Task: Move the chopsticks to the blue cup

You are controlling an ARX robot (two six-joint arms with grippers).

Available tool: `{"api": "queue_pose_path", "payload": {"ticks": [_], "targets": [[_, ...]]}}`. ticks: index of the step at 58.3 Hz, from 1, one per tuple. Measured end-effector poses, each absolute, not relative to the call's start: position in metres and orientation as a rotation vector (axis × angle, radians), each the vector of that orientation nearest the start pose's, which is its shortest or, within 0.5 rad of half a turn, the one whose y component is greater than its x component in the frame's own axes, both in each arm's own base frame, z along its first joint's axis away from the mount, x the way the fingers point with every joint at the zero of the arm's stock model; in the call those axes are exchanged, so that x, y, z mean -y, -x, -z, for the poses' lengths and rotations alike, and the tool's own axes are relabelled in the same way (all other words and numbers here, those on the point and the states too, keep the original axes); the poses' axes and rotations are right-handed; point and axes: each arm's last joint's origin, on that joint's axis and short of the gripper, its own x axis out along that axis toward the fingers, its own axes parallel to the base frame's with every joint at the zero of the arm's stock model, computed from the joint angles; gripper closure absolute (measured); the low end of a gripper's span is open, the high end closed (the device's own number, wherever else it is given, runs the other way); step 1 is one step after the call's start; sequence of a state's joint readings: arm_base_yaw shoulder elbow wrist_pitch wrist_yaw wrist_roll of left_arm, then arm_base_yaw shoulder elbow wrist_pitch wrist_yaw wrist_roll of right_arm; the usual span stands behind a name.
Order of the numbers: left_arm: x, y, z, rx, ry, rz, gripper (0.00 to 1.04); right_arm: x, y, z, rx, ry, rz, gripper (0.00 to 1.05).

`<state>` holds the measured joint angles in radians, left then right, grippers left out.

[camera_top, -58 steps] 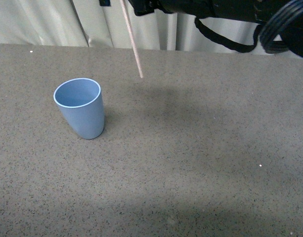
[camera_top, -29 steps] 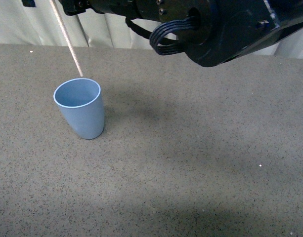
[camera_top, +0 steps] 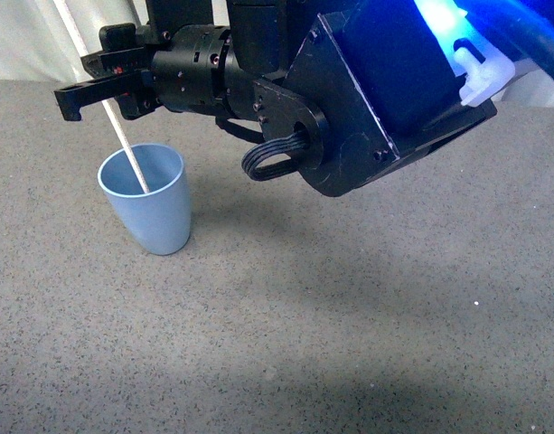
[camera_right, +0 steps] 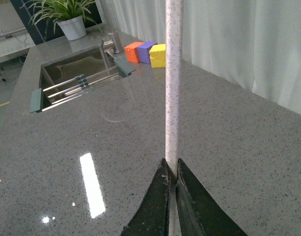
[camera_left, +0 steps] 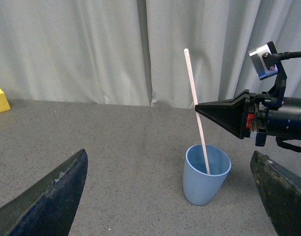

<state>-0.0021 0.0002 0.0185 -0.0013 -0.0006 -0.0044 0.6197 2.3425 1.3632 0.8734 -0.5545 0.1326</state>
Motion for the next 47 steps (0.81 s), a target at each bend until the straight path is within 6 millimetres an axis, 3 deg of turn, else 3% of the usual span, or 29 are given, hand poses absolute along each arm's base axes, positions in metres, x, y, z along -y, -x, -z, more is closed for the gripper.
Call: {"api": "queue_pose_path", "payload": {"ticks": [9,21,27,33,47], "targets": [[0.000,-0.097,-0.170,0.017,0.004,0.002,0.07,-0.292,-0.383,-0.108,-0.204,-0.114,-1.155,1.02],[0.000,-0.097,-0.170,0.017,0.004,0.002,0.07,-0.284,-0.373,-0.097,-0.245,-0.113,-1.150,0.54],[0.000,-0.097,-0.170,0.017,0.004,0.002,0.07,-0.277,-0.369,-0.108,-0.209,-0.112,-1.129,0.27],[0.000,-0.097,-0.170,0.017,0.004,0.002,0.07,-0.268,-0.366,-0.121,-0.171,-0.105,-1.079,0.09],[0.000,-0.097,-0.170,0.017,0.004,0.002,0.07,-0.226,-0.374,-0.132,-0.220,-0.078,-0.766,0.09]]}}
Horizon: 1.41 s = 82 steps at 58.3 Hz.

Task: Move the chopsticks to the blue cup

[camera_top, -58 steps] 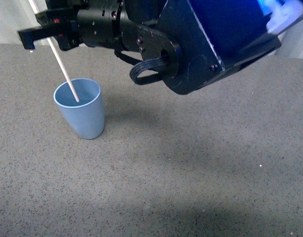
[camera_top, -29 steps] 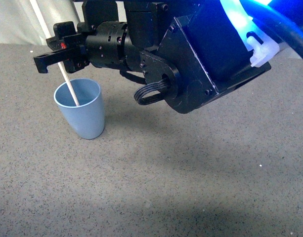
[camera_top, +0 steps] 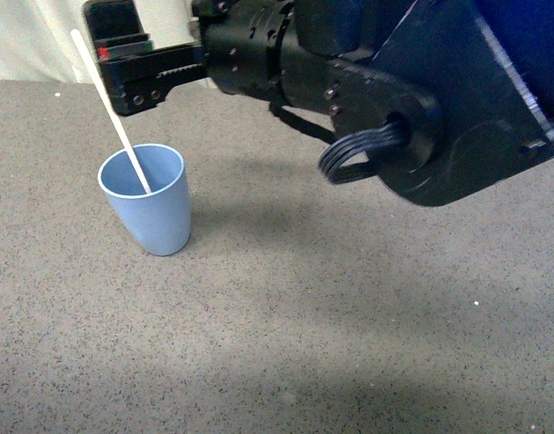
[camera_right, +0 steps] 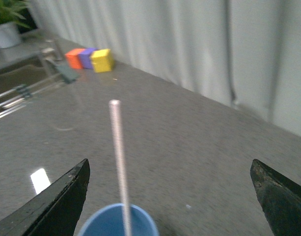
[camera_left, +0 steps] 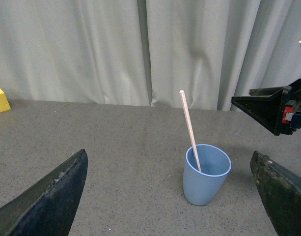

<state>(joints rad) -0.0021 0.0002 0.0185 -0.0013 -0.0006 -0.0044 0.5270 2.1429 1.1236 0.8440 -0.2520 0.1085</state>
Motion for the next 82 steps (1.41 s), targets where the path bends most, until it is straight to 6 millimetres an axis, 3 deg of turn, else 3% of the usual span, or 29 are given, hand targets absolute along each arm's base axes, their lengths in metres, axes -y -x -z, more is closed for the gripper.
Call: {"api": "queue_pose_path", "payload": {"ticks": [12,16,19,24,33,48,58,82], "targets": [[0.000,-0.097,-0.170,0.017,0.004,0.002,0.07,-0.150,-0.377,-0.112,-0.310,-0.046,-0.389,0.09],[0.000,-0.097,-0.170,0.017,0.004,0.002,0.07,-0.136,-0.373,-0.113,-0.260,-0.028,-0.286,0.13],[0.000,-0.097,-0.170,0.017,0.004,0.003,0.07,-0.125,-0.366,-0.116,-0.139,-0.008,-0.126,0.22],[0.000,-0.097,-0.170,0.017,0.004,0.002,0.07,-0.105,-0.343,-0.123,-0.038,-0.012,-0.021,0.36],[0.000,-0.097,-0.170,0.017,0.004,0.001,0.07,-0.077,-0.306,-0.140,0.008,-0.009,-0.008,0.61],[0.000,-0.097,-0.170,0.017,0.004,0.002,0.07,-0.042,-0.251,-0.144,-0.016,0.000,0.000,1.04],[0.000,-0.097,-0.170,0.017,0.004,0.002,0.07,-0.028,-0.221,-0.149,-0.018,0.003,-0.006,1.04],[0.000,-0.097,-0.170,0.017,0.004,0.002,0.07,-0.005,-0.172,-0.161,-0.021,0.001,-0.023,1.04]]}}
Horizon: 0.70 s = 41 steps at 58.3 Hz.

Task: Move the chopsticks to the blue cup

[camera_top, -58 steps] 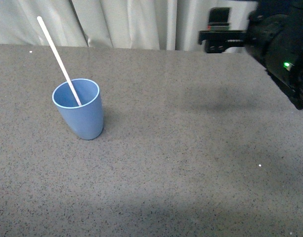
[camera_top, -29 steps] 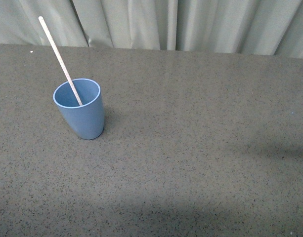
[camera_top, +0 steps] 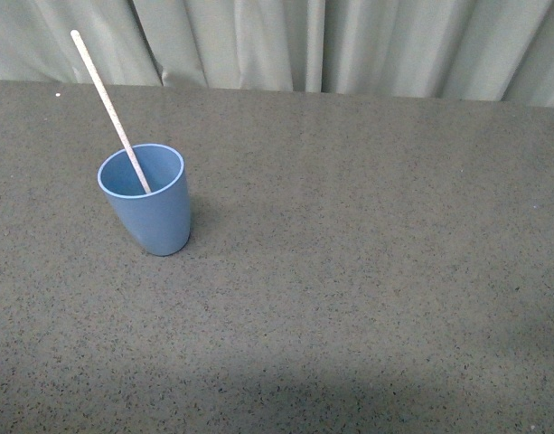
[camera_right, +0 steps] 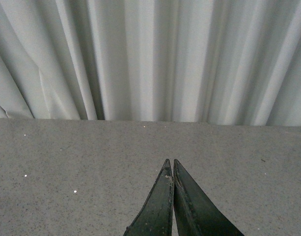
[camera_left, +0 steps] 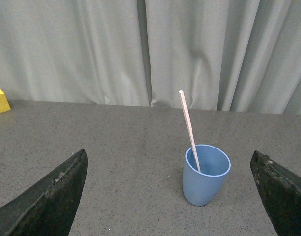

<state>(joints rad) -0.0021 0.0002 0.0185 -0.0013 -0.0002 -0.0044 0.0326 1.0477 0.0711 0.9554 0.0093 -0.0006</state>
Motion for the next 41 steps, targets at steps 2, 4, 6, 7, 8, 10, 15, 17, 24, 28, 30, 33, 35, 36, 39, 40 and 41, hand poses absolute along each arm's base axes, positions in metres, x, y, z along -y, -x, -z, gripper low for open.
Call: {"api": "queue_pose_path", "payload": {"ticks": [2,4,6,7,8,10,15,17,24,28,30,33,35,36,39,40,41], "targets": [[0.000,-0.097,-0.170,0.017,0.004,0.002,0.07,-0.003,-0.168,-0.161,-0.018,0.001,-0.010,1.04],[0.000,-0.097,-0.170,0.017,0.004,0.002,0.07,-0.001,-0.165,-0.162,-0.015,0.000,0.000,1.04],[0.000,-0.097,-0.170,0.017,0.004,0.002,0.07,0.000,-0.163,-0.162,-0.015,0.000,0.003,1.04],[0.000,-0.097,-0.170,0.017,0.004,0.002,0.07,0.000,-0.161,-0.162,-0.014,0.001,0.003,1.04],[0.000,-0.097,-0.170,0.017,0.004,0.002,0.07,0.000,-0.160,-0.162,-0.015,0.000,0.003,1.04],[0.000,-0.097,-0.170,0.017,0.004,0.002,0.07,0.000,-0.158,-0.162,-0.015,0.001,0.002,1.04],[0.000,-0.097,-0.170,0.017,0.004,0.002,0.07,0.000,-0.152,-0.162,-0.017,0.000,-0.001,1.04],[0.000,-0.097,-0.170,0.017,0.004,0.002,0.07,0.000,-0.150,-0.162,-0.016,0.001,-0.001,1.04],[0.000,-0.097,-0.170,0.017,0.004,0.002,0.07,0.000,-0.144,-0.163,-0.014,0.001,-0.001,1.04],[0.000,-0.097,-0.170,0.017,0.004,0.002,0.07,0.000,-0.141,-0.163,-0.012,0.001,-0.001,1.04],[0.000,-0.097,-0.170,0.017,0.004,0.002,0.07,0.000,-0.139,-0.164,-0.010,0.000,-0.001,1.04],[0.000,-0.097,-0.170,0.017,0.004,0.002,0.07,0.000,-0.137,-0.164,-0.008,0.001,-0.001,1.04],[0.000,-0.097,-0.170,0.017,0.004,0.002,0.07,0.000,-0.135,-0.164,-0.007,0.001,-0.001,1.04],[0.000,-0.097,-0.170,0.017,0.004,0.002,0.07,0.000,-0.135,-0.164,-0.007,0.000,-0.001,1.04],[0.000,-0.097,-0.170,0.017,0.004,0.002,0.07,0.000,-0.133,-0.165,-0.005,0.001,-0.001,1.04],[0.000,-0.097,-0.170,0.017,0.004,0.002,0.07,0.000,-0.132,-0.165,-0.004,0.000,-0.001,1.04],[0.000,-0.097,-0.170,0.017,0.004,0.002,0.07,0.000,-0.131,-0.166,-0.003,0.001,-0.001,1.04]]}}
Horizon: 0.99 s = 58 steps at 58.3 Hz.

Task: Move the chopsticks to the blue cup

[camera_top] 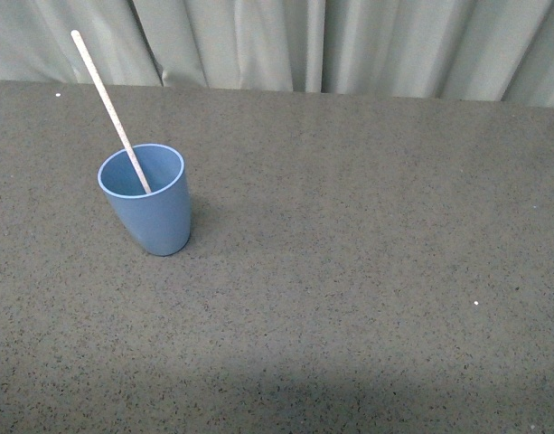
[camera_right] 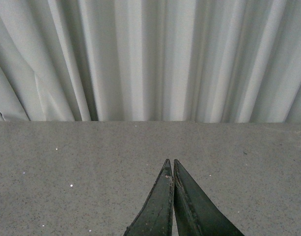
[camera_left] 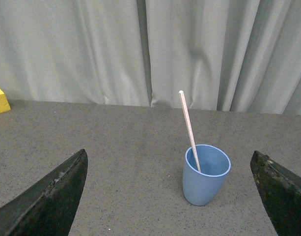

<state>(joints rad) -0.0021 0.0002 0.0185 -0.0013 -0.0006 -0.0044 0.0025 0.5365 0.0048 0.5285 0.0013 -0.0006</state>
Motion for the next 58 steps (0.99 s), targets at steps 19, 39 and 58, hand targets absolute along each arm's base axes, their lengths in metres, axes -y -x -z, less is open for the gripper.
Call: {"api": "queue_pose_path", "payload": {"ticks": [19,39,58], "targets": [[0.000,-0.097,-0.170,0.017,0.004,0.002,0.07,0.000,-0.120,-0.168,0.006,0.001,-0.001,1.04],[0.000,-0.097,-0.170,0.017,0.004,0.002,0.07,0.000,-0.112,-0.168,0.008,0.001,-0.001,1.04],[0.000,-0.097,-0.170,0.017,0.004,0.002,0.07,0.000,-0.101,-0.163,-0.027,0.001,-0.004,1.04]]}}
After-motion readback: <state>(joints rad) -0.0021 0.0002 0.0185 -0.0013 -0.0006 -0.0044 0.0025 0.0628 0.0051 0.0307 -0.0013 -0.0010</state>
